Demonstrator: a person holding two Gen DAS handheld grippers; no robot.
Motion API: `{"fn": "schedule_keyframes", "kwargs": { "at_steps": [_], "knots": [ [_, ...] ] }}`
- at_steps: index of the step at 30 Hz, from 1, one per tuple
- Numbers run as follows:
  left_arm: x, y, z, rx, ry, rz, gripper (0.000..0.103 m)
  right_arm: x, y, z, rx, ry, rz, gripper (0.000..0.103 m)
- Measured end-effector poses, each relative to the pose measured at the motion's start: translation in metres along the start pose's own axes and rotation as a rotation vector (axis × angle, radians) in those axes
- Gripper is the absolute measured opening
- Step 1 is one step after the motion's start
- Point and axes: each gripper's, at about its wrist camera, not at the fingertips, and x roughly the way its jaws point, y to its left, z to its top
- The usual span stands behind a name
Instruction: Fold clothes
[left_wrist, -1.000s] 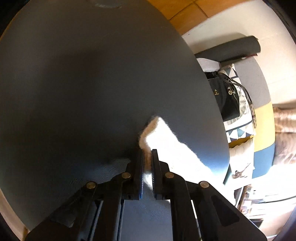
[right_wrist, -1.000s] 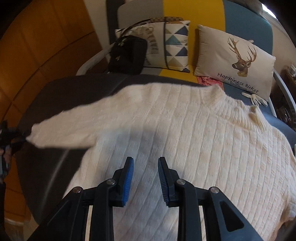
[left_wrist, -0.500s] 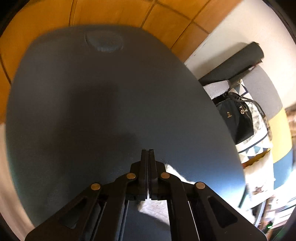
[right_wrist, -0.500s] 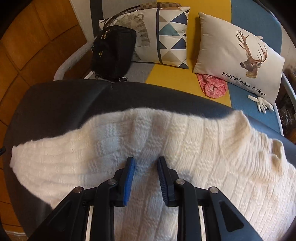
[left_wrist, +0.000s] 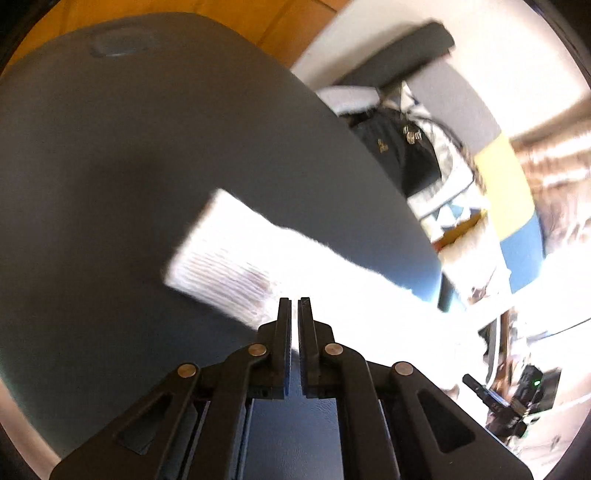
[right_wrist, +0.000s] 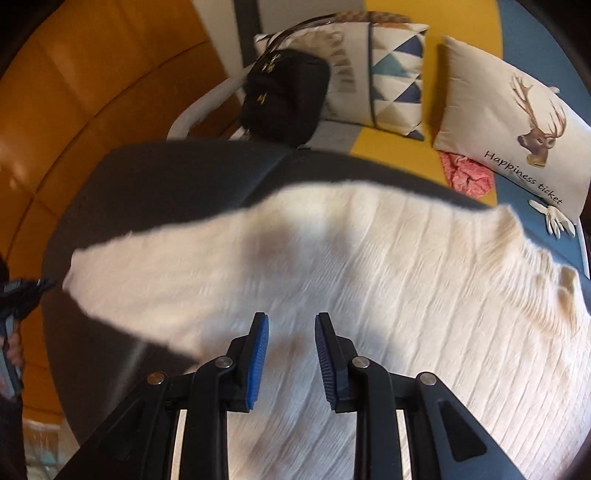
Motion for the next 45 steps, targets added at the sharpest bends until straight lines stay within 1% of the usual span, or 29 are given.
{"fn": "schedule_keyframes", "kwargs": {
  "at_steps": [4, 6, 9, 11, 13, 15, 18, 21, 22, 23, 25, 26, 27, 29, 30, 32, 33, 35, 37, 38, 39, 41, 42, 43, 45],
  "knots": [
    [0.023, 0.005, 0.002, -0.028, 0.01, 0.106, 0.002, 0.014, 0.006, -0.007, 0.005, 0.032, -0.003, 0.026],
    [0.029, 0.005, 0.01, -0.006, -0.004, 0.117, 0.002, 0.02, 0.009, -0.005, 0.006, 0.024, -0.014, 0.026],
    [0.036, -0.004, 0.02, 0.023, -0.032, 0.181, 0.002, 0.026, 0.016, -0.001, -0.017, 0.004, -0.045, 0.026],
    [0.039, -0.008, 0.027, 0.033, -0.049, 0.224, 0.002, 0.026, 0.018, 0.0, -0.015, 0.007, -0.038, 0.028],
    [0.04, -0.008, 0.034, 0.022, -0.053, 0.232, 0.002, 0.019, 0.015, -0.003, 0.012, 0.015, -0.011, 0.028],
    [0.036, -0.012, 0.038, 0.012, -0.066, 0.236, 0.003, 0.006, 0.011, -0.014, 0.027, 0.021, 0.009, 0.028],
    [0.013, -0.033, 0.034, 0.071, -0.155, 0.206, 0.003, -0.016, 0.009, -0.038, 0.027, 0.032, 0.014, 0.028],
    [-0.006, -0.079, 0.011, 0.173, -0.175, 0.071, 0.003, -0.022, 0.008, -0.064, 0.043, 0.052, -0.056, 0.028],
    [-0.008, -0.097, -0.001, 0.213, -0.162, 0.023, 0.003, -0.02, 0.006, -0.071, 0.052, 0.051, -0.066, 0.028],
    [-0.009, -0.118, -0.019, 0.26, -0.136, -0.034, 0.003, -0.018, 0.005, -0.076, 0.057, 0.042, -0.075, 0.027],
    [-0.002, -0.162, -0.062, 0.352, -0.052, -0.138, 0.004, -0.021, 0.007, -0.083, 0.053, 0.004, -0.085, 0.027],
    [0.002, -0.184, -0.083, 0.397, -0.009, -0.188, 0.004, -0.024, 0.007, -0.085, 0.073, -0.002, -0.078, 0.027],
    [0.005, -0.199, -0.107, 0.435, 0.036, -0.217, 0.004, -0.027, 0.006, -0.088, 0.1, -0.008, -0.058, 0.027],
    [0.021, -0.235, -0.153, 0.505, 0.115, -0.26, 0.004, -0.044, -0.002, -0.098, 0.186, -0.034, 0.056, 0.027],
    [0.028, -0.249, -0.171, 0.537, 0.146, -0.269, 0.004, -0.057, -0.009, -0.106, 0.242, -0.06, 0.115, 0.027],
    [0.048, -0.276, -0.202, 0.587, 0.195, -0.275, 0.004, -0.091, -0.031, -0.13, 0.374, -0.146, 0.22, 0.027],
    [0.055, -0.285, -0.218, 0.61, 0.222, -0.27, 0.004, -0.111, -0.049, -0.148, 0.436, -0.192, 0.246, 0.027],
    [0.061, -0.299, -0.244, 0.671, 0.241, -0.249, 0.004, -0.151, -0.085, -0.185, 0.561, -0.285, 0.283, 0.027],
    [0.067, -0.312, -0.27, 0.732, 0.258, -0.227, 0.004, -0.196, -0.12, -0.231, 0.669, -0.372, 0.229, 0.027],
    [0.062, -0.313, -0.283, 0.769, 0.246, -0.211, 0.004, -0.219, -0.138, -0.253, 0.711, -0.412, 0.184, 0.028],
    [0.058, -0.313, -0.296, 0.804, 0.234, -0.195, 0.004, -0.241, -0.161, -0.271, 0.751, -0.445, 0.117, 0.029],
    [0.052, -0.313, -0.318, 0.86, 0.241, -0.179, 0.004, -0.276, -0.205, -0.302, 0.832, -0.499, -0.006, 0.033],
    [0.051, -0.313, -0.324, 0.881, 0.244, -0.166, 0.004, -0.287, -0.231, -0.315, 0.881, -0.508, -0.047, 0.034],
    [0.051, -0.313, -0.33, 0.903, 0.246, -0.153, 0.004, -0.292, -0.253, -0.323, 0.919, -0.505, -0.066, 0.034],
    [0.06, -0.325, -0.34, 0.95, 0.248, -0.121, 0.004, -0.29, -0.297, -0.325, 0.969, -0.485, -0.094, 0.034]
  ]
}}
